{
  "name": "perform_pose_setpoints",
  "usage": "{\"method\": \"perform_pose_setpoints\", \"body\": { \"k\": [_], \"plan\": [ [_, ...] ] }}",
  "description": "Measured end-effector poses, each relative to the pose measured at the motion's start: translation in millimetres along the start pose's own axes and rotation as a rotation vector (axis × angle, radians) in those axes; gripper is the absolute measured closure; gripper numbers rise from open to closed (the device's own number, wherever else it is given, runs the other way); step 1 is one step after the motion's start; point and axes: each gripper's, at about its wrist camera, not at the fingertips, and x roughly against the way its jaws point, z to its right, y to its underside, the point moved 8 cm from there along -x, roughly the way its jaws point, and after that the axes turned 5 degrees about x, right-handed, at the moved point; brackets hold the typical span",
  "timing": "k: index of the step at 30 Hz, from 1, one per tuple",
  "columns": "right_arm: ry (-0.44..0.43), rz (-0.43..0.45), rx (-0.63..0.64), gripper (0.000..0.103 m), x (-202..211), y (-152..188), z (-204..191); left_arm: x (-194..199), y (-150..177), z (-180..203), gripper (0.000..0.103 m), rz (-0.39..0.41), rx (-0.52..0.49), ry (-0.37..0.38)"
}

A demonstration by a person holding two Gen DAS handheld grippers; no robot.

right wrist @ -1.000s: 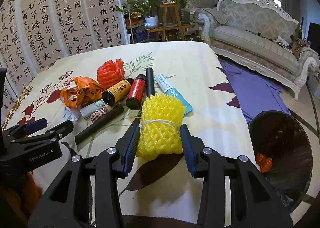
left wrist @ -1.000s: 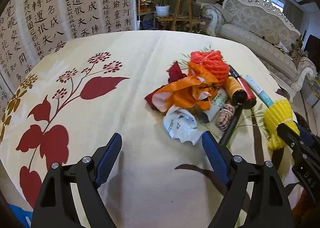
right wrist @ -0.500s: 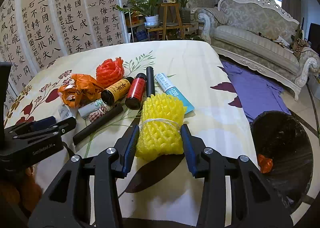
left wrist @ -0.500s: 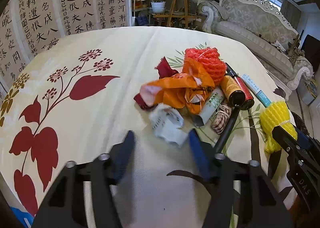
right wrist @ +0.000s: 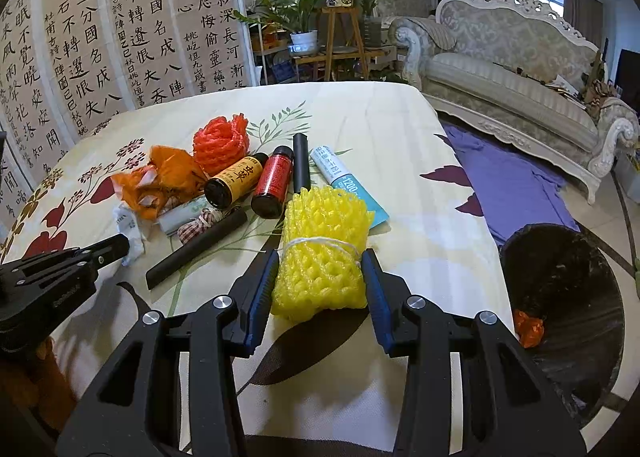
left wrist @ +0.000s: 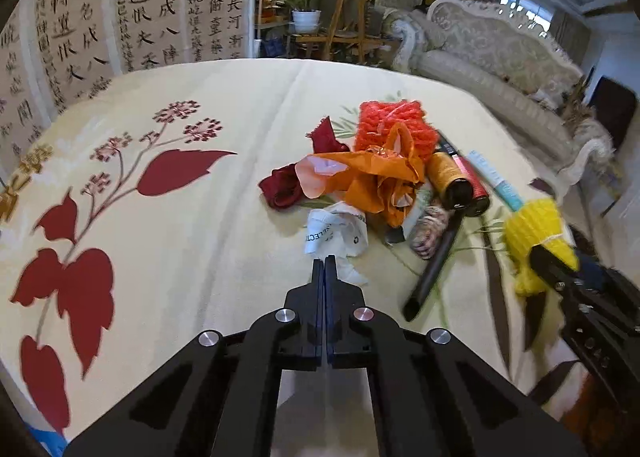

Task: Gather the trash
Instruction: 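Grasp the white paper wrapper with the left tool while the right tool grasps the yellow foam net, then carry both items over the black bin and open both tools to drop them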

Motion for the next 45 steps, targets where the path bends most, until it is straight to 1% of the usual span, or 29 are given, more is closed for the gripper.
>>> {"method": "perform_pose_setpoints", "body": {
  "k": [8, 17, 24, 37, 41, 45],
  "plan": [
    [0.009, 0.012, 0.006, 0.063, 7, 3, -1, 8, 7, -6, 0.102, 0.005, 0.001, -0.005],
    [0.011, 0.025, 0.010, 0.064, 17, 6, -5, 25, 13, -17, 0.102, 0.042, 0.000, -0.017],
    [0.026, 0.044, 0.004, 0.064, 27, 5, -3, 35, 16, -16, 0.102, 0.053, -0.001, 0.005],
    [0.065, 0.077, -0.031, 0.064, 49, 5, 21, 51, 8, 22, 0.102, 0.093, -0.055, 0.085],
    [0.092, 0.090, -0.046, 0.064, 57, 2, 33, 54, 4, 41, 0.102, 0.103, -0.081, 0.120],
    [0.132, 0.100, -0.068, 0.064, 66, 3, 52, 56, 1, 70, 0.102, 0.114, -0.125, 0.168]
  ]
}}
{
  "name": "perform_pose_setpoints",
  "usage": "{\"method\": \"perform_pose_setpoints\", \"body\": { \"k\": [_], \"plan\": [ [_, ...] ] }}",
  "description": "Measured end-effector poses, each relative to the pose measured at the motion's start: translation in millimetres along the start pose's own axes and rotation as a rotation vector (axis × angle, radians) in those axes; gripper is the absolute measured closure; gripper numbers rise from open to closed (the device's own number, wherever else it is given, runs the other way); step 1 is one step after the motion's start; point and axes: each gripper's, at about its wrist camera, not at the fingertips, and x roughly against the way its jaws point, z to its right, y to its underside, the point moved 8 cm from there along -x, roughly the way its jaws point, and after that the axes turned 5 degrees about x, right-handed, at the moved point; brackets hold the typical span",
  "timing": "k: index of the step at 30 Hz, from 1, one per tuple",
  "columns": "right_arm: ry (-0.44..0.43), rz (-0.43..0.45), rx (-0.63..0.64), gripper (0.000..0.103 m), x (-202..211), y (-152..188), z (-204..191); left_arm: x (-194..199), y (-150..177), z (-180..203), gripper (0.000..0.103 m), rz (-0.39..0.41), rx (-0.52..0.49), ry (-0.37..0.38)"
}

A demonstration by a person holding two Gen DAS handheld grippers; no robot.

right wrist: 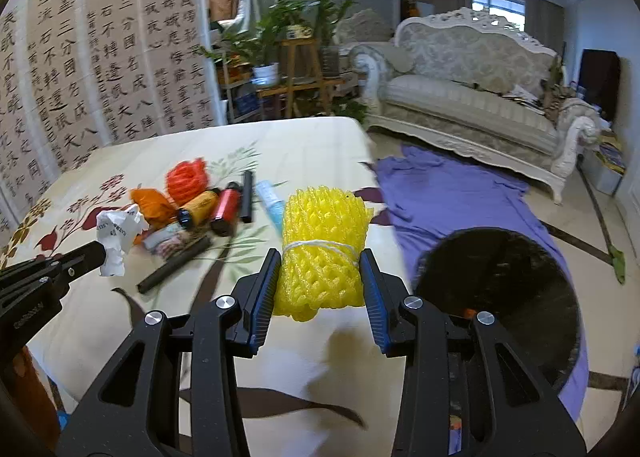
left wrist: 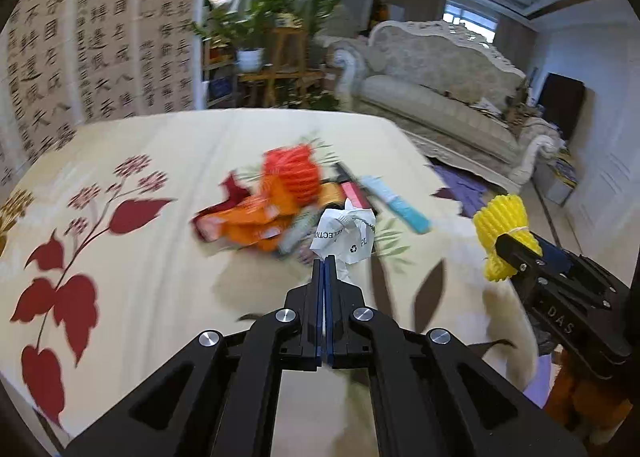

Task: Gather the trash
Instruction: 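Carry both items over the black bin and open both tools to drop them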

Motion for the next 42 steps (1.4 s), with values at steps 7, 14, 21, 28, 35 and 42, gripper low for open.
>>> {"method": "perform_pose_setpoints", "body": {
  "k": [7, 14, 21, 28, 35, 42],
  "plan": [
    [0.104, 0.001, -0.061, 0.064, 11, 8, 48, -14, -3, 57, 0.102, -0.005, -0.081, 0.098],
    [0.211, -0.008, -0.134, 0.064, 20, 22, 103, -29, -1, 118, 0.102, -0.019, -0.167, 0.191],
    [0.276, -0.019, -0.202, 0.064, 21, 38, 154, -48, 7, 170, 0.102, -0.056, -0.245, 0.254],
    [0.306, -0.029, -0.246, 0.064, 14, 50, 190, -71, 12, 209, 0.102, -0.087, -0.299, 0.275],
    [0.312, -0.029, -0.278, 0.064, 5, 54, 212, -89, 15, 233, 0.102, -0.103, -0.332, 0.279],
    [0.305, -0.034, -0.309, 0.054, -2, 60, 224, -103, 20, 236, 0.072, -0.136, -0.323, 0.257]
  ]
}}
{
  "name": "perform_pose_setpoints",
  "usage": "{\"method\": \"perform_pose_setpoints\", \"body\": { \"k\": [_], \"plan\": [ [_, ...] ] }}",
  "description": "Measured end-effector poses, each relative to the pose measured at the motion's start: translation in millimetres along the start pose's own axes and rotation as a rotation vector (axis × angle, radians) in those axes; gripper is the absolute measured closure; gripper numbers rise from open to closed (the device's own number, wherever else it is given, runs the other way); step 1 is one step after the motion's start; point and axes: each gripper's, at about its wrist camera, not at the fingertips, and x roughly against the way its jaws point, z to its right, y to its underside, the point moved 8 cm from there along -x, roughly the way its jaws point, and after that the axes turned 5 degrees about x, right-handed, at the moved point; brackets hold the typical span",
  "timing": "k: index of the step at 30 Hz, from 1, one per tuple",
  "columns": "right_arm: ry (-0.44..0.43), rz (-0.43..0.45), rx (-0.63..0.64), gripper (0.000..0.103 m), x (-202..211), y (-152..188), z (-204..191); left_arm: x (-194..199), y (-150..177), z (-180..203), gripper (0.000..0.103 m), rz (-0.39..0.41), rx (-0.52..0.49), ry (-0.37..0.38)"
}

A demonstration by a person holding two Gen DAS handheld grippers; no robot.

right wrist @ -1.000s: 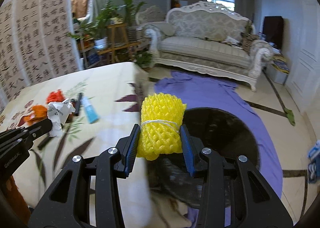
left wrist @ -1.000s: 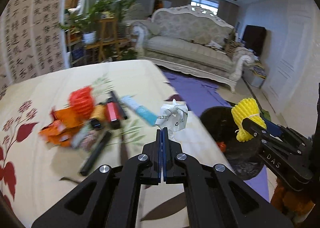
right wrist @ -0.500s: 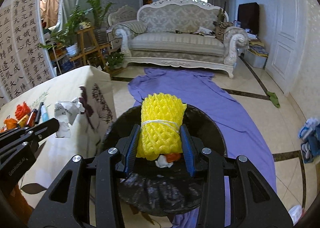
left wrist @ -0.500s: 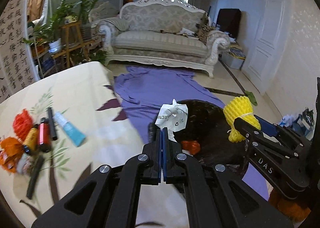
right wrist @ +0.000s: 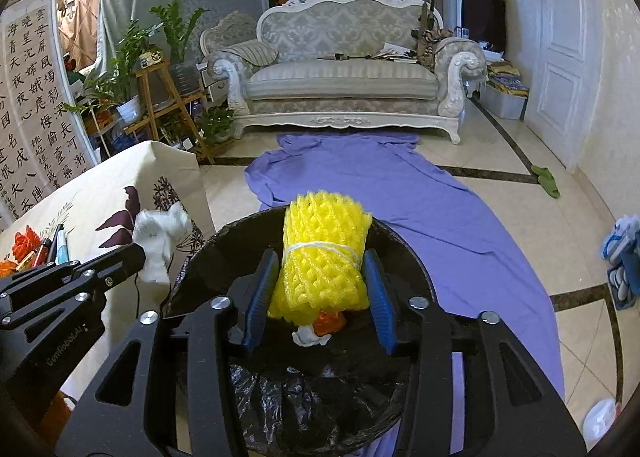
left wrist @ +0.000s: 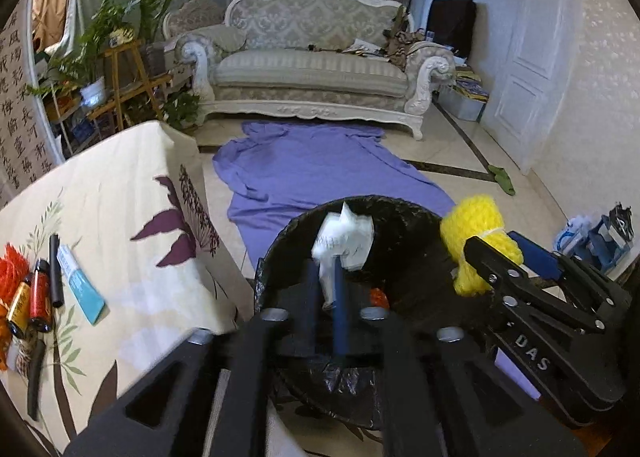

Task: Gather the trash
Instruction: 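Carry both items over the black bin and open both tools to drop them, then move both open tools back over the trash pile on the bed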

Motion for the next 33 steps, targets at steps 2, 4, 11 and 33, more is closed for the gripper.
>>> {"method": "perform_pose_setpoints", "body": {
  "k": [2, 4, 11, 33],
  "plan": [
    [0.006, 0.001, -0.003, 0.054, 0, 1, 4, -2, -1, -4, 0.057, 0.005, 0.023, -0.010],
    [0.010, 0.002, -0.008, 0.054, 0, 2, 7, -3, -1, -2, 0.056, 0.000, 0.029, -0.013],
    [0.011, 0.010, -0.013, 0.054, 6, 0, 7, 12, -4, -10, 0.049, 0.025, 0.034, -0.030],
    [-0.139, 0.022, 0.099, 0.041, 23, -5, -99, 76, 17, -116, 0.045, 0.074, 0.181, -0.194]
  ]
}}
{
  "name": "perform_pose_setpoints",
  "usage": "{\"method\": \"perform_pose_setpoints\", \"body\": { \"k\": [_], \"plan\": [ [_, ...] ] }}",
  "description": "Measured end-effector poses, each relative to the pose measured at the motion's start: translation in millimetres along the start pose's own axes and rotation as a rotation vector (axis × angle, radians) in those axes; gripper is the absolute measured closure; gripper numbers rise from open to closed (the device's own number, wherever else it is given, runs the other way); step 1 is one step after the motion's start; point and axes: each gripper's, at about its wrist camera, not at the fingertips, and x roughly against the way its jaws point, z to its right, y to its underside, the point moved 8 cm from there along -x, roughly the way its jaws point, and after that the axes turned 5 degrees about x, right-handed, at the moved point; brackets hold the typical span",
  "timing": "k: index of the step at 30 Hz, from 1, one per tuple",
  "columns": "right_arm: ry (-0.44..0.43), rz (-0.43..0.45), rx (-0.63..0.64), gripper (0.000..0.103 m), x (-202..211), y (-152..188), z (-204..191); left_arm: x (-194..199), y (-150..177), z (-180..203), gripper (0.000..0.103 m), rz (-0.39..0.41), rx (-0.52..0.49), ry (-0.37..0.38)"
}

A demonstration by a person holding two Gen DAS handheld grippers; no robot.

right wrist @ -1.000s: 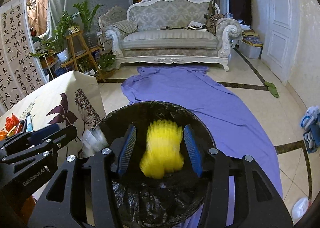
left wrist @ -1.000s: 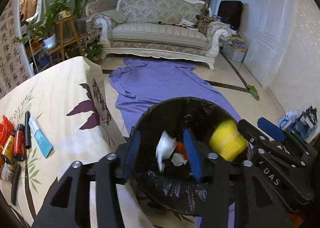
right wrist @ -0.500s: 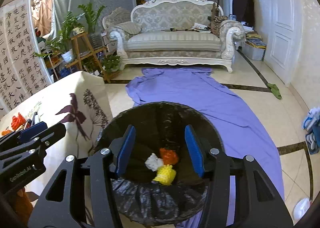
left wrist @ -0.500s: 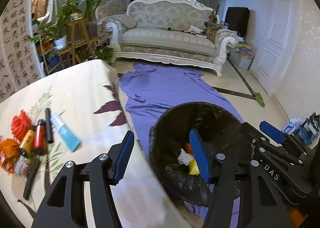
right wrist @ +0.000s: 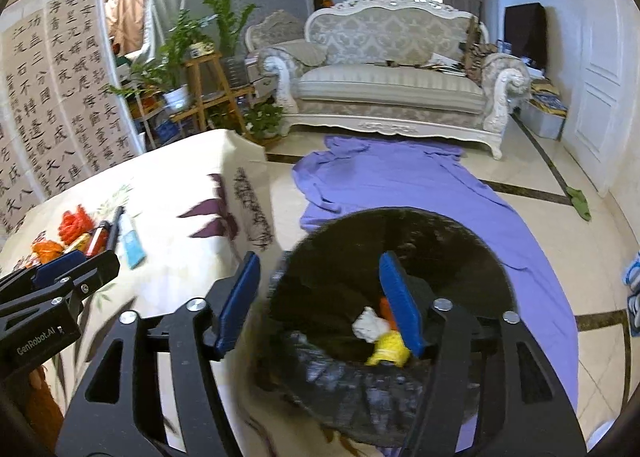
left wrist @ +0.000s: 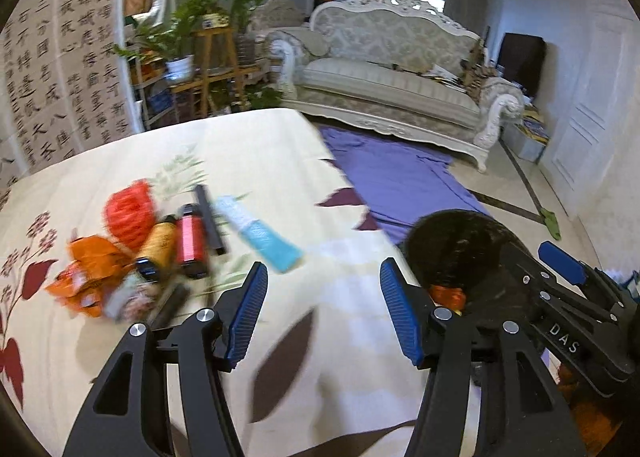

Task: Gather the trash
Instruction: 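Move both open tools back over the trash pile on the bed, then grasp the orange wrapper with the left tool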

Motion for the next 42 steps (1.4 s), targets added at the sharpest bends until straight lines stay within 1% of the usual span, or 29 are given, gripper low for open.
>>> {"method": "perform_pose_setpoints", "body": {
  "k": [11, 19, 20, 21, 23, 28, 31, 35, 36, 37, 38, 39, 40, 41, 42],
  "plan": [
    [-0.110, -0.018, 0.104, 0.041, -5, -3, -79, 22, 4, -83, 0.045, 0.021, 0.102, -0.124],
    [-0.161, -0.038, 0.156, 0.041, -10, -1, -119, 32, 8, -134, 0.045, 0.036, 0.166, -0.190],
    [-0.165, -0.040, 0.161, 0.041, -11, 0, -123, 33, 8, -140, 0.045, 0.039, 0.171, -0.194],
    [-0.172, -0.043, 0.170, 0.041, -11, 0, -128, 33, 7, -147, 0.041, 0.043, 0.178, -0.203],
    [-0.178, -0.046, 0.180, 0.041, -12, 0, -134, 32, 7, -155, 0.040, 0.047, 0.185, -0.218],
    [-0.191, -0.059, 0.204, 0.041, -15, 3, -150, 18, 6, -169, 0.037, 0.025, 0.188, -0.228],
    [-0.196, -0.067, 0.215, 0.041, -18, 5, -157, 8, 10, -177, 0.036, 0.000, 0.189, -0.227],
    [-0.198, -0.077, 0.225, 0.041, -21, 6, -163, 2, 11, -180, 0.037, -0.009, 0.185, -0.219],
    [-0.199, -0.081, 0.226, 0.041, -22, 7, -164, 2, 11, -181, 0.041, -0.008, 0.187, -0.216],
    [-0.199, -0.083, 0.227, 0.041, -22, 7, -165, 2, 11, -181, 0.048, -0.010, 0.188, -0.213],
    [-0.200, -0.086, 0.228, 0.041, -23, 8, -166, 1, 11, -182, 0.052, -0.013, 0.186, -0.211],
    [-0.200, -0.087, 0.230, 0.041, -24, 8, -167, 0, 11, -183, 0.060, -0.017, 0.182, -0.209],
    [-0.200, -0.089, 0.231, 0.041, -25, 8, -168, -1, 11, -182, 0.066, -0.022, 0.179, -0.203],
    [-0.200, -0.090, 0.233, 0.041, -25, 8, -170, -1, 12, -182, 0.067, -0.024, 0.175, -0.194],
    [-0.200, -0.091, 0.234, 0.041, -26, 8, -170, -1, 12, -181, 0.073, -0.022, 0.171, -0.193]
  ]
}}
